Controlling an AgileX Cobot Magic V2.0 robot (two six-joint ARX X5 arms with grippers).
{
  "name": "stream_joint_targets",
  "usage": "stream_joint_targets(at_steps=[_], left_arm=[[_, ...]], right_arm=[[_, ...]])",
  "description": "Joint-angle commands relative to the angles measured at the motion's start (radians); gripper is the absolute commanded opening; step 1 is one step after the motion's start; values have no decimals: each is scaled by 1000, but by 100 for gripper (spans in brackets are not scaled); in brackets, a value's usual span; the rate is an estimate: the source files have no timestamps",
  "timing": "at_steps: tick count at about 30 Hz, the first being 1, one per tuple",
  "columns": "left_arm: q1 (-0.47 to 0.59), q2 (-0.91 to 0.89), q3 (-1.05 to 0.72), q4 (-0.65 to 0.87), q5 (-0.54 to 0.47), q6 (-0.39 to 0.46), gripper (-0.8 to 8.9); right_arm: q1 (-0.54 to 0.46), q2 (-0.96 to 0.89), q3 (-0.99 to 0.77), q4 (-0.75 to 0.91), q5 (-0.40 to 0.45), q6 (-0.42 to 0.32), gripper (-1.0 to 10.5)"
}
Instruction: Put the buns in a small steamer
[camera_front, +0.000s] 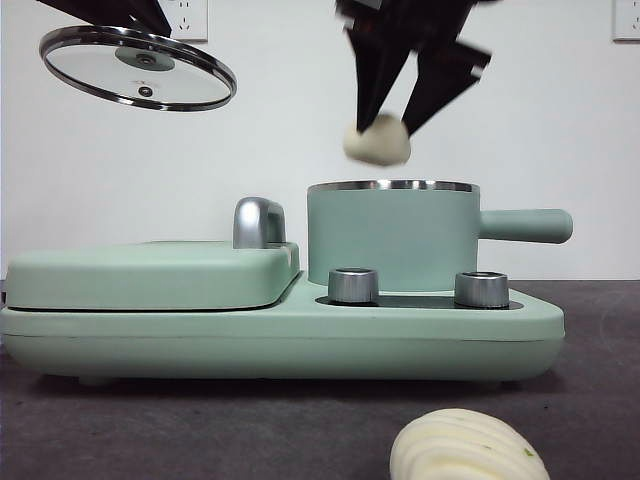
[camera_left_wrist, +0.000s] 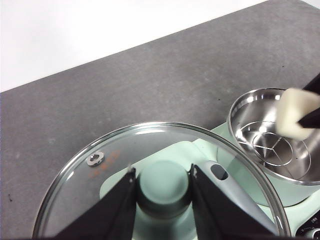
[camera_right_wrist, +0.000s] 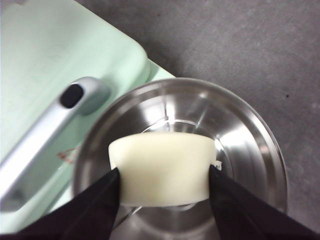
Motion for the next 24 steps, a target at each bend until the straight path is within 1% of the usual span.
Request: stream_joint_targets(at_steps=[1,4,12,13,15,16,19,24], left_arm=[[3,-1,17,29,2,7,14],[11,-1,17,29,2,7,14],[11,-1,17,32,2,8,14],[11,-1,17,33,2,8,14],[11,-1,17,35,2,8,14],[11,-1,17,35,2,8,14],[11,-1,17,37,2,8,14],[11,-1,17,49,2,8,14]], right_arm=[[3,53,27,27,-2,-28,254],[3,90,27,50,0,-55,254],[0,181,27,84,9,-57,256],[-1,186,27,84,14,-58,281],[-1,191,27,90,33,-60,380],[-1,191,27,95,38,-60,406],[-1,164,47,89,35,-60,409],[12,-12,62,121,31,-43,408]])
